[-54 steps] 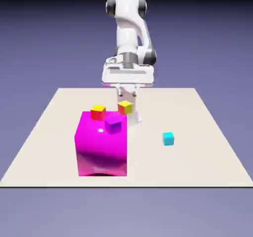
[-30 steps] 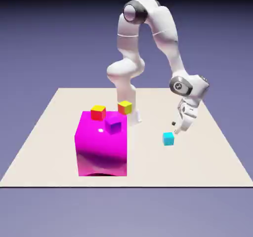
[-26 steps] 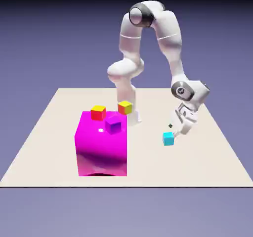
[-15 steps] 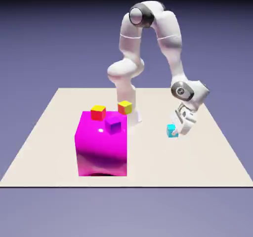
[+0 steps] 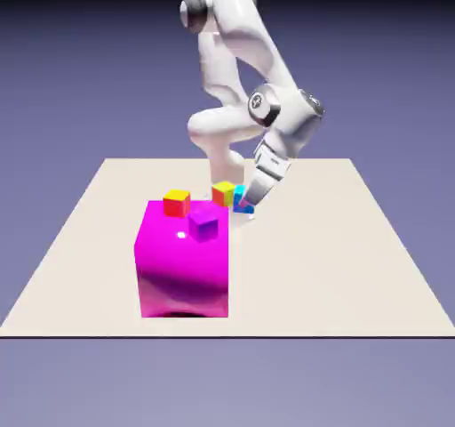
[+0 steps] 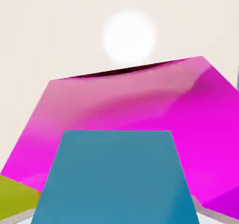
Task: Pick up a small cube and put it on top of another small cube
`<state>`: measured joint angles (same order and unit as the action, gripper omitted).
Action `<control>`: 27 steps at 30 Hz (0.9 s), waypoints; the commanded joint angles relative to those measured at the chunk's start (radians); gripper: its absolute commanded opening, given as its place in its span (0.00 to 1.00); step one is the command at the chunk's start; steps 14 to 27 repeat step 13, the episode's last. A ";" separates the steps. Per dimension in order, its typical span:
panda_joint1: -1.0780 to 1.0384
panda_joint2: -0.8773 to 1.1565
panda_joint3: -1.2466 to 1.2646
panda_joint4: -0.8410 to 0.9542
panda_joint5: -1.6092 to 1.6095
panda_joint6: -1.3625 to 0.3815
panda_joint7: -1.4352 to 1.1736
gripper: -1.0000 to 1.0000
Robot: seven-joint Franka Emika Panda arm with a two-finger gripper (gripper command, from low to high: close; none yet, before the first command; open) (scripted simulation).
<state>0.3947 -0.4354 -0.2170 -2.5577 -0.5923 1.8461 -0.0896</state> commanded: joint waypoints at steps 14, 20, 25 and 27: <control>-0.144 -0.093 -0.121 -0.070 -0.097 0.026 -0.102 1.00; -0.144 -0.093 -0.121 -0.070 -0.097 0.026 -0.102 1.00; -0.144 -0.093 -0.121 -0.070 -0.097 0.026 -0.102 1.00; -0.144 -0.093 -0.121 -0.070 -0.097 0.026 -0.102 1.00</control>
